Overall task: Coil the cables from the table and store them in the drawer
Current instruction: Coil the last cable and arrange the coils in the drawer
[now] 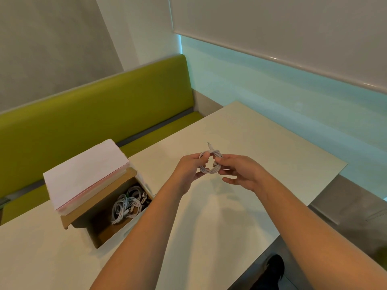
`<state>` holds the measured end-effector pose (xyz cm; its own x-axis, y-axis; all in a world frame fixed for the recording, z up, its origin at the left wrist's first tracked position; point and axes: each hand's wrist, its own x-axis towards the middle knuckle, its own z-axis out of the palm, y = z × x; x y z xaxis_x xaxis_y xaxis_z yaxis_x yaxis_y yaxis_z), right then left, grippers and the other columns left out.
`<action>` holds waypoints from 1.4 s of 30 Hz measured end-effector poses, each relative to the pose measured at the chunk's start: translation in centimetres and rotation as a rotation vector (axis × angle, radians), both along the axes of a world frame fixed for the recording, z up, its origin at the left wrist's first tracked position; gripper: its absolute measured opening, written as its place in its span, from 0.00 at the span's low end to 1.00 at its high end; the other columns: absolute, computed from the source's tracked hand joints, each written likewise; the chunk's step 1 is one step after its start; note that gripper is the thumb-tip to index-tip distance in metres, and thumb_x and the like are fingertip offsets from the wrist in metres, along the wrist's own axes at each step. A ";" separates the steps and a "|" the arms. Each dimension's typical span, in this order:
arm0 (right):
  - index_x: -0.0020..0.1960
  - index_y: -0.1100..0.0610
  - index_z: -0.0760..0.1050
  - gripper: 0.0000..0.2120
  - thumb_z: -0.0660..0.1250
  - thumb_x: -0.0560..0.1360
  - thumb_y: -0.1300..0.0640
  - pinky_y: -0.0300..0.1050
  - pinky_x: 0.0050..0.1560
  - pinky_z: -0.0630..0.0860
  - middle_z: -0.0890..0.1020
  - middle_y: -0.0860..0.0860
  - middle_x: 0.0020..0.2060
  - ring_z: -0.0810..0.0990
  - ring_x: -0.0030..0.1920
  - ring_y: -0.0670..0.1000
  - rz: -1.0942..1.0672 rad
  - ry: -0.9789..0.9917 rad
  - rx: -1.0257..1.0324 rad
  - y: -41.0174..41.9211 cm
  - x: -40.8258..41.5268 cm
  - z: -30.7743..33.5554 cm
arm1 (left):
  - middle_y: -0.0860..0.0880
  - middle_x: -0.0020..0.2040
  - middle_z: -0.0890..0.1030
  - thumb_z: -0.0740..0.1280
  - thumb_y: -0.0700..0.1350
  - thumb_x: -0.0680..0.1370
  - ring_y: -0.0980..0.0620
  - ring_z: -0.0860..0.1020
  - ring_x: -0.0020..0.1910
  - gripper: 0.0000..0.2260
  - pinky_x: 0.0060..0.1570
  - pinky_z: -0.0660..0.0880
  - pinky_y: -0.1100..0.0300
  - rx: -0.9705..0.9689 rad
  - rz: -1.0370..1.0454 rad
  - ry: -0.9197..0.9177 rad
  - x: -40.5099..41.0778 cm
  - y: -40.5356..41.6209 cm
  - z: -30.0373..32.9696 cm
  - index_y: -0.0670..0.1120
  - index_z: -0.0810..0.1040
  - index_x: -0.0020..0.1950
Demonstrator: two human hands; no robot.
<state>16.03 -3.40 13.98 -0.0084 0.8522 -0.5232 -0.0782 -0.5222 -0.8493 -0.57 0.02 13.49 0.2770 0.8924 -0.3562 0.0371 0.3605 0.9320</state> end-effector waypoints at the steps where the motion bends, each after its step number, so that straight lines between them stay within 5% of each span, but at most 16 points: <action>1: 0.50 0.53 0.83 0.08 0.73 0.73 0.52 0.48 0.51 0.76 0.83 0.49 0.42 0.80 0.46 0.49 0.000 0.003 0.003 0.0 0.0 0.0 | 0.49 0.40 0.72 0.65 0.47 0.81 0.52 0.71 0.42 0.12 0.48 0.76 0.59 -0.006 -0.009 -0.005 -0.1 0.1 0.0 0.43 0.82 0.60; 7: 0.49 0.50 0.80 0.05 0.69 0.76 0.50 0.48 0.51 0.66 0.83 0.46 0.45 0.79 0.49 0.49 0.066 0.013 0.060 -0.1 -0.6 0.1 | 0.49 0.38 0.70 0.64 0.46 0.81 0.51 0.70 0.40 0.12 0.47 0.75 0.60 -0.051 -0.018 -0.089 -0.3 0.2 0.2 0.41 0.82 0.58; 12: 0.58 0.52 0.78 0.11 0.67 0.77 0.53 0.49 0.51 0.64 0.82 0.46 0.43 0.78 0.49 0.48 0.050 0.090 0.070 -0.1 -0.9 0.3 | 0.48 0.39 0.69 0.64 0.47 0.81 0.49 0.70 0.43 0.10 0.49 0.76 0.59 -0.060 -0.036 -0.106 -0.5 0.1 0.4 0.45 0.84 0.55; 21: 0.64 0.58 0.67 0.23 0.67 0.72 0.69 0.44 0.37 0.77 0.77 0.58 0.48 0.79 0.38 0.52 -0.012 -0.001 0.176 0.4 -0.7 1.0 | 0.48 0.38 0.70 0.64 0.46 0.81 0.50 0.70 0.41 0.12 0.51 0.77 0.57 0.009 -0.052 -0.045 0.4 0.2 0.4 0.42 0.82 0.60; 26: 0.61 0.54 0.68 0.23 0.69 0.69 0.67 0.42 0.34 0.76 0.76 0.56 0.44 0.78 0.38 0.51 -0.004 -0.354 0.338 0.1 -1.3 0.5 | 0.42 0.46 0.73 0.64 0.45 0.82 0.46 0.75 0.46 0.12 0.51 0.80 0.57 -0.027 -0.079 -0.092 1.2 -0.1 0.0 0.40 0.82 0.58; 32: 0.60 0.58 0.75 0.14 0.69 0.75 0.59 0.43 0.42 0.81 0.81 0.57 0.50 0.82 0.43 0.52 -0.118 -0.280 0.203 0.2 -1.3 -0.9 | 0.46 0.45 0.69 0.66 0.53 0.80 0.52 0.72 0.45 0.17 0.57 0.79 0.49 -0.218 0.031 -0.232 1.2 -0.4 -0.2 0.41 0.82 0.58; 38: 0.53 0.56 0.78 0.11 0.74 0.72 0.54 0.46 0.44 0.81 0.85 0.55 0.42 0.82 0.36 0.52 -0.139 -0.347 0.224 -0.7 -2.0 -0.9 | 0.45 0.44 0.70 0.67 0.54 0.79 0.50 0.73 0.44 0.17 0.55 0.80 0.48 -0.194 0.068 -0.166 1.0 -0.5 -0.2 0.42 0.82 0.58; 42: 0.49 0.55 0.83 0.06 0.72 0.72 0.56 0.47 0.44 0.82 0.85 0.51 0.35 0.82 0.32 0.51 -0.134 -0.476 0.295 -0.9 -2.6 -1.2 | 0.48 0.39 0.69 0.70 0.56 0.76 0.50 0.73 0.40 0.16 0.52 0.82 0.50 -0.102 0.103 -0.003 0.9 -0.3 -0.6 0.43 0.81 0.44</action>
<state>13.44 -4.32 12.80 0.2873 0.9402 -0.1827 0.2991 -0.2693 -0.9154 0.34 -0.31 12.92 0.1870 0.8755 -0.4455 -0.0080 0.4549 0.8905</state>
